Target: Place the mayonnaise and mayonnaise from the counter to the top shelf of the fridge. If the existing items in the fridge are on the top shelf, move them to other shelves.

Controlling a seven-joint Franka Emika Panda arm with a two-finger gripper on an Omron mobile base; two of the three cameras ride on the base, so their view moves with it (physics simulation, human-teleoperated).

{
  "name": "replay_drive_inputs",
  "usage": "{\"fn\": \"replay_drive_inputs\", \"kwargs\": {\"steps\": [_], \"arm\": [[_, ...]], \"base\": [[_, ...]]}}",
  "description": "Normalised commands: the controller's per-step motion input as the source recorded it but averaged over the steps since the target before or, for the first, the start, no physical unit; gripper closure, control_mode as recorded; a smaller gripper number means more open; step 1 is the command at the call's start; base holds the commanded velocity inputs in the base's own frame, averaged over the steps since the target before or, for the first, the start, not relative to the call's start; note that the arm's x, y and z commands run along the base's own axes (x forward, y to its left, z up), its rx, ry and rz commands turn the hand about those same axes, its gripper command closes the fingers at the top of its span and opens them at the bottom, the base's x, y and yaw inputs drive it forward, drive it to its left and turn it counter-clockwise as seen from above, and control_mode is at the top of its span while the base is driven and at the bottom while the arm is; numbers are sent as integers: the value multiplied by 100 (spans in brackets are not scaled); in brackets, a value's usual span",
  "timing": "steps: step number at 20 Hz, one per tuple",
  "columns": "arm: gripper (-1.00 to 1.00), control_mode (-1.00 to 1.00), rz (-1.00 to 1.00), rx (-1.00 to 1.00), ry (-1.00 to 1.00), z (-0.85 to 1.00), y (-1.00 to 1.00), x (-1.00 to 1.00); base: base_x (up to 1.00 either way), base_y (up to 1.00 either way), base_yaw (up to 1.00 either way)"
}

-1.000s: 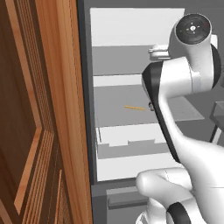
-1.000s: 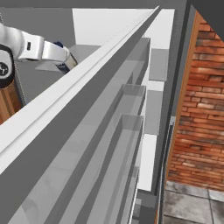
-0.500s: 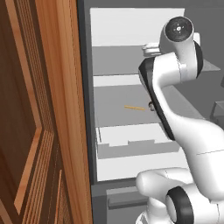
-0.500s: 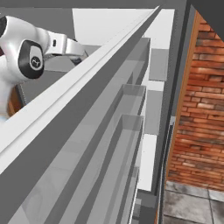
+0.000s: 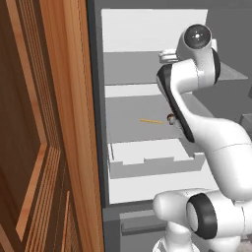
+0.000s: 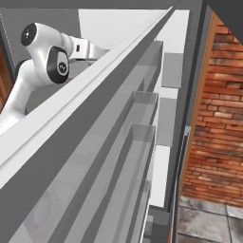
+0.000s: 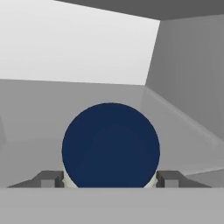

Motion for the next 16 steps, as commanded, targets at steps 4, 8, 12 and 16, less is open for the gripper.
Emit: {"fn": "replay_drive_inputs", "kwargs": {"steps": [4,8,12,16], "arm": [[100,-100,6,0,0,-13,-14,51],[100,-100,7,0,0,-16,-14,43],[100,-100,7,0,3,-21,-14,36],[100,-100,7,0,11,-21,-13,32]], "base": [[0,0,0],[0,0,0],[0,0,0],[0,0,0]]}}
